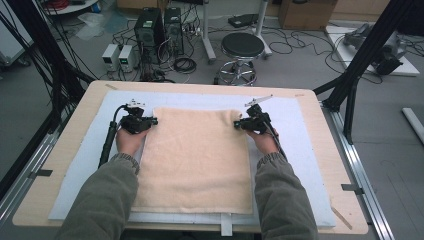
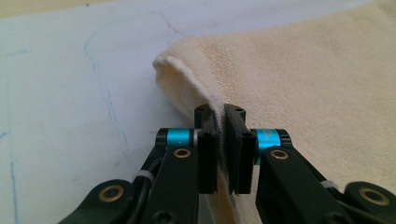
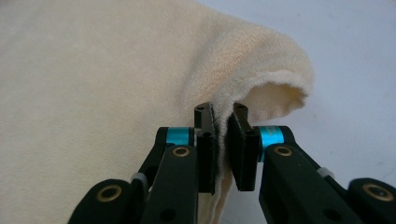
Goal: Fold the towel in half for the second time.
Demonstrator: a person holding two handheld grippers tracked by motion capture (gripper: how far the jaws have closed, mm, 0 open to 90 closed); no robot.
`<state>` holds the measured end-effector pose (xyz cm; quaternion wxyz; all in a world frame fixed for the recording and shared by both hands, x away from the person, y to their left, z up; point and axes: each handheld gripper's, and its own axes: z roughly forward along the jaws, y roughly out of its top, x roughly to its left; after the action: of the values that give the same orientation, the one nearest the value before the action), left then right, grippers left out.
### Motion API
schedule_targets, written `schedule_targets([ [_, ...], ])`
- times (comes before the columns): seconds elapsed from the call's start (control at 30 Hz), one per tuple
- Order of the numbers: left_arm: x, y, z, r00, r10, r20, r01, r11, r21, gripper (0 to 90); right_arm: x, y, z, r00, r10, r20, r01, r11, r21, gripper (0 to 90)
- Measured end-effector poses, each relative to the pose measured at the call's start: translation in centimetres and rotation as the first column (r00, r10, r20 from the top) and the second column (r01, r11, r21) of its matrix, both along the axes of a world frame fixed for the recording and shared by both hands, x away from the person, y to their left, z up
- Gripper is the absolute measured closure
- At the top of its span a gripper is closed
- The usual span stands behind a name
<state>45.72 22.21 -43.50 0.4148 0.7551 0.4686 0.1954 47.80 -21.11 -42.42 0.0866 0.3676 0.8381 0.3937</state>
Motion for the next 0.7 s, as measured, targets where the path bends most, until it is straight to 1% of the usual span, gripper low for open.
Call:
schedule_targets([
  [0.07, -0.3, 0.0, 0.7, 0.9995, -0.008, 0.029, 0.008, 0.9999, -0.008, 83.8, -0.3, -0.2, 0.6, 0.9999, 0.01, 0.013, -0.01, 1.0, 0.006, 82.6],
  [0.13, -0.7, 0.0, 1.4, 0.9985, -0.022, 0.05, 0.023, 0.9996, -0.014, 83.8, -0.6, -0.4, 1.3, 0.9992, 0.023, 0.031, -0.024, 1.0, 0.017, 82.6],
  [0.2, -1.2, 0.2, 2.1, 0.9971, -0.041, 0.064, 0.042, 0.999, -0.018, 83.8, -1.1, -0.5, 2.1, 0.9982, 0.038, 0.047, -0.039, 0.999, 0.025, 82.6],
  [0.23, -1.5, 0.3, 2.4, 0.9962, -0.053, 0.069, 0.055, 0.9982, -0.024, 83.7, -1.4, -0.5, 2.5, 0.9969, 0.055, 0.056, -0.057, 0.998, 0.031, 82.6],
  [0.27, -1.9, 0.4, 2.8, 0.9943, -0.068, 0.082, 0.07, 0.9973, -0.023, 83.7, -1.7, -0.4, 2.9, 0.9956, 0.067, 0.066, -0.069, 0.997, 0.033, 82.6],
  [0.3, -2.3, 0.5, 3.2, 0.9926, -0.082, 0.09, 0.083, 0.9965, -0.011, 83.7, -2.1, -0.4, 3.4, 0.9937, 0.083, 0.076, -0.085, 0.996, 0.03, 82.5],
  [0.37, -3.1, 0.7, 4.0, 0.9898, -0.112, 0.088, 0.113, 0.9936, -0.006, 83.6, -3.0, -0.4, 4.3, 0.9897, 0.103, 0.099, -0.107, 0.993, 0.04, 82.6],
  [0.4, -3.7, 0.8, 4.4, 0.9878, -0.123, 0.096, 0.123, 0.9923, -0.004, 83.6, -3.6, -0.5, 4.8, 0.9881, 0.116, 0.101, -0.121, 0.991, 0.05, 82.6],
  [0.43, -4.3, 0.9, 4.7, 0.9845, -0.13, 0.117, 0.131, 0.9913, -0.001, 83.6, -4.2, -0.5, 5.1, 0.9852, 0.129, 0.112, -0.136, 0.989, 0.051, 82.6],
  [0.47, -5.0, 1.0, 4.9, 0.982, -0.133, 0.134, 0.135, 0.9908, -0.008, 83.6, -4.7, -0.6, 5.4, 0.9826, 0.142, 0.119, -0.149, 0.988, 0.051, 82.6],
  [0.5, -5.7, 1.1, 5.1, 0.9799, -0.146, 0.136, 0.146, 0.9892, 0.007, 83.6, -5.4, -0.7, 5.6, 0.9811, 0.153, 0.118, -0.16, 0.986, 0.048, 82.6],
  [0.53, -6.4, 1.2, 5.1, 0.977, -0.158, 0.143, 0.157, 0.9874, 0.023, 83.6, -6.1, -0.7, 5.8, 0.9782, 0.166, 0.124, -0.173, 0.984, 0.042, 82.5],
  [0.57, -7.1, 1.3, 5.1, 0.9753, -0.162, 0.15, 0.161, 0.9867, 0.024, 83.7, -6.8, -0.9, 5.9, 0.9767, 0.174, 0.126, -0.18, 0.983, 0.039, 82.6],
  [0.6, -8.0, 1.6, 5.0, 0.9718, -0.174, 0.159, 0.173, 0.9847, 0.021, 83.6, -7.4, -1.1, 6.0, 0.9765, 0.175, 0.126, -0.181, 0.983, 0.04, 82.5],
  [0.63, -8.6, 1.7, 4.9, 0.9707, -0.175, 0.165, 0.175, 0.9845, 0.016, 83.7, -8.2, -1.3, 5.9, 0.9738, 0.188, 0.128, -0.194, 0.98, 0.036, 82.6],
  [0.67, -9.3, 2.0, 4.7, 0.9681, -0.181, 0.173, 0.182, 0.9833, 0.013, 83.6, -8.6, -1.4, 5.9, 0.9731, 0.192, 0.128, -0.198, 0.98, 0.035, 82.5],
  [0.7, -10.0, 2.0, 4.5, 0.9678, -0.187, 0.169, 0.188, 0.9821, 0.008, 83.7, -9.2, -1.5, 5.8, 0.9725, 0.199, 0.121, -0.205, 0.978, 0.039, 82.5],
])
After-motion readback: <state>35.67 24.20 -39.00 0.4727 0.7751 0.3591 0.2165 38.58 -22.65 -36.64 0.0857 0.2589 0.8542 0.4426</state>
